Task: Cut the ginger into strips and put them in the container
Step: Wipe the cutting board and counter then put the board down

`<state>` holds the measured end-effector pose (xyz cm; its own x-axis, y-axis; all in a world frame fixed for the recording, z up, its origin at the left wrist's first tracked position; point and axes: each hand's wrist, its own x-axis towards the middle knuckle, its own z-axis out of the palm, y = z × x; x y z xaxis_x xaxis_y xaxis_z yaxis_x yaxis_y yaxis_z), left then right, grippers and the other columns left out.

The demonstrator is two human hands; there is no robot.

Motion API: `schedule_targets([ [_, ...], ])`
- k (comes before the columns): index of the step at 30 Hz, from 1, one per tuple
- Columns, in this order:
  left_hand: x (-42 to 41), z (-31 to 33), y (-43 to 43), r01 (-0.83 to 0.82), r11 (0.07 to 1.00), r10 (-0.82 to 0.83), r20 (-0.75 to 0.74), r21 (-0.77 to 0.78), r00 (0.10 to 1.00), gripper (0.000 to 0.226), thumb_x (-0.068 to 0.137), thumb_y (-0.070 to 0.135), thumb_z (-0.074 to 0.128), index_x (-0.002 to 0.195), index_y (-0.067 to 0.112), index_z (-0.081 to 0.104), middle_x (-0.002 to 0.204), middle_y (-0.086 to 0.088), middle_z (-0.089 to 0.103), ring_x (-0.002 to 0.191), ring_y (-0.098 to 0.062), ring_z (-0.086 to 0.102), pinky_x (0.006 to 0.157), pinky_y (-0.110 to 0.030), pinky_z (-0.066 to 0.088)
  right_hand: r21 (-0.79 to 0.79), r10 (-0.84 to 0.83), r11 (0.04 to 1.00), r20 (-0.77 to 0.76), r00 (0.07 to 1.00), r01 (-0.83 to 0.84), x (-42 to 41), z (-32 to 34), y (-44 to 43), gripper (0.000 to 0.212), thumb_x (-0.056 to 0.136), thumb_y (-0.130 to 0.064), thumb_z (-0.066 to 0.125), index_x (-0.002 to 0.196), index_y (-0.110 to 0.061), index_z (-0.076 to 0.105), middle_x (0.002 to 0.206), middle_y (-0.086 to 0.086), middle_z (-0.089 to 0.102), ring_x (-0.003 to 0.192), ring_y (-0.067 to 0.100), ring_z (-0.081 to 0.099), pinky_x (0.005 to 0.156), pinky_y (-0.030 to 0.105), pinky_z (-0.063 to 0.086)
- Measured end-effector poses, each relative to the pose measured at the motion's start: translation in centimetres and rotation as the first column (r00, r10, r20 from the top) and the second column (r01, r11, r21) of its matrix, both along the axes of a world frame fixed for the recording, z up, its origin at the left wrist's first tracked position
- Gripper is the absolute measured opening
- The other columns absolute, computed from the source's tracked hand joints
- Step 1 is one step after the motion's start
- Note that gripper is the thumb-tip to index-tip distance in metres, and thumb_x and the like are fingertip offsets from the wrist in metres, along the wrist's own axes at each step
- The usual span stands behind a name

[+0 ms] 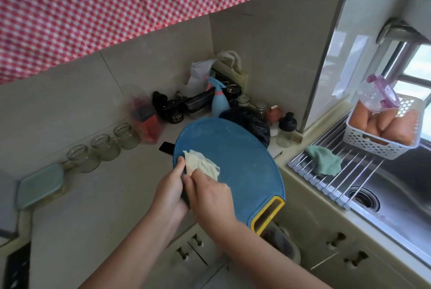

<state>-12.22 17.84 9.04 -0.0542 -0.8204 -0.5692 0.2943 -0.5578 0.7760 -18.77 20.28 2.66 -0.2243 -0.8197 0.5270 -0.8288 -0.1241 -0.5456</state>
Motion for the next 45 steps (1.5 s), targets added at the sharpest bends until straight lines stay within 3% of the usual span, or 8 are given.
schedule_targets([
  [4, 0.2, -0.1, 0.0, 0.044, 0.997, -0.039, 0.070, -0.063, 0.997, 0.043, 0.095, 0.043, 0.047, 0.108, 0.007, 0.066, 0.098, -0.012, 0.072, 0.092, -0.026, 0.069, 0.084, -0.040, 0.053, -0.053, -0.125, 0.992, -0.150, 0.981, 0.118, -2.1, 0.0, -0.9, 0.036, 0.089, -0.035, 0.041, 0.059, -0.018, 0.048, 0.043, -0.003, 0.049, 0.029, 0.017, 0.041, 0.037, 0.020, 0.017],
  [10, 0.2, 0.6, -0.4, 0.040, 0.996, -0.044, -0.046, -0.081, 0.998, 0.033, 0.095, 0.037, 0.050, 0.101, 0.009, 0.067, 0.091, -0.008, 0.074, 0.078, -0.020, 0.072, 0.069, -0.036, 0.052, -0.032, -0.180, 0.984, -0.089, 0.980, 0.177, -5.6, 0.1, -2.0, 0.036, 0.091, -0.035, 0.041, 0.062, -0.015, 0.049, 0.043, 0.002, 0.051, 0.032, 0.026, 0.046, 0.041, 0.021, 0.019],
  [16, 2.0, 1.5, -1.0, 0.084, 0.984, -0.090, -0.037, -0.155, 0.995, 0.029, 0.087, 0.038, 0.060, 0.103, 0.015, 0.069, 0.098, -0.004, 0.073, 0.089, -0.022, 0.071, 0.077, -0.040, 0.052, 0.395, -0.388, 0.847, 0.005, 0.921, 0.355, -15.1, -3.2, -2.0, 0.032, 0.102, -0.036, 0.032, 0.087, -0.011, 0.047, 0.094, 0.020, 0.066, 0.089, 0.039, 0.061, 0.064, 0.037, 0.033],
  [25, 3.1, 1.3, -2.8, 0.106, 0.982, -0.129, -0.147, -0.158, 0.981, 0.031, 0.090, 0.041, 0.053, 0.108, 0.020, 0.068, 0.102, -0.003, 0.072, 0.088, -0.018, 0.070, 0.074, -0.037, 0.051, 0.466, -0.504, 0.830, 0.396, 0.767, 0.305, -18.1, -3.5, -2.4, 0.050, 0.102, -0.036, 0.036, 0.062, -0.006, 0.043, 0.060, 0.003, 0.045, 0.059, 0.019, 0.042, 0.063, 0.033, 0.026],
  [29, 3.0, 0.7, -2.7, 0.074, 0.979, -0.130, -0.304, -0.191, 0.944, 0.029, 0.091, 0.029, 0.051, 0.089, 0.018, 0.077, 0.105, -0.006, 0.071, 0.093, -0.020, 0.069, 0.079, -0.039, 0.054, 0.463, -0.540, 0.828, 0.506, 0.672, 0.316, -18.6, -3.7, -2.6, 0.053, 0.100, -0.036, 0.042, 0.057, -0.005, 0.041, 0.056, 0.005, 0.046, 0.056, 0.019, 0.042, 0.054, 0.035, 0.025],
  [33, 2.7, -1.0, -1.6, 0.134, 0.990, -0.142, -0.306, -0.049, 0.941, 0.034, 0.092, 0.034, 0.049, 0.114, 0.013, 0.064, 0.112, -0.011, 0.068, 0.097, -0.028, 0.068, 0.078, -0.044, 0.056, 0.452, -0.586, 0.811, 0.609, 0.536, 0.372, -19.9, -3.3, -2.4, 0.052, 0.093, -0.045, 0.054, 0.063, -0.002, 0.048, 0.056, 0.006, 0.045, 0.057, 0.021, 0.043, 0.051, 0.031, 0.030],
  [41, 1.2, -1.9, -1.4, 0.013, 0.998, -0.025, -0.221, -0.059, 0.975, 0.028, 0.095, 0.036, 0.049, 0.109, 0.017, 0.063, 0.105, -0.007, 0.072, 0.099, -0.026, 0.066, 0.079, -0.045, 0.052, 0.083, -0.532, 0.835, 0.370, 0.762, 0.543, -19.9, 0.9, -2.7, 0.042, 0.091, -0.042, 0.057, 0.071, -0.006, 0.049, 0.078, 0.009, 0.047, 0.070, 0.024, 0.043, 0.059, 0.031, 0.018],
  [45, -0.4, -1.3, -0.8, 0.001, 0.993, -0.024, -0.196, -0.115, 0.980, 0.040, 0.093, 0.049, 0.044, 0.107, 0.018, 0.064, 0.099, -0.005, 0.073, 0.092, -0.023, 0.068, 0.078, -0.040, 0.053, -0.046, -0.084, 0.992, 0.417, 0.905, 0.113, -10.8, 3.5, -1.1, 0.035, 0.088, -0.025, 0.066, 0.068, -0.022, 0.037, 0.057, -0.009, 0.037, 0.054, 0.004, 0.041, 0.051, 0.014, 0.029],
])
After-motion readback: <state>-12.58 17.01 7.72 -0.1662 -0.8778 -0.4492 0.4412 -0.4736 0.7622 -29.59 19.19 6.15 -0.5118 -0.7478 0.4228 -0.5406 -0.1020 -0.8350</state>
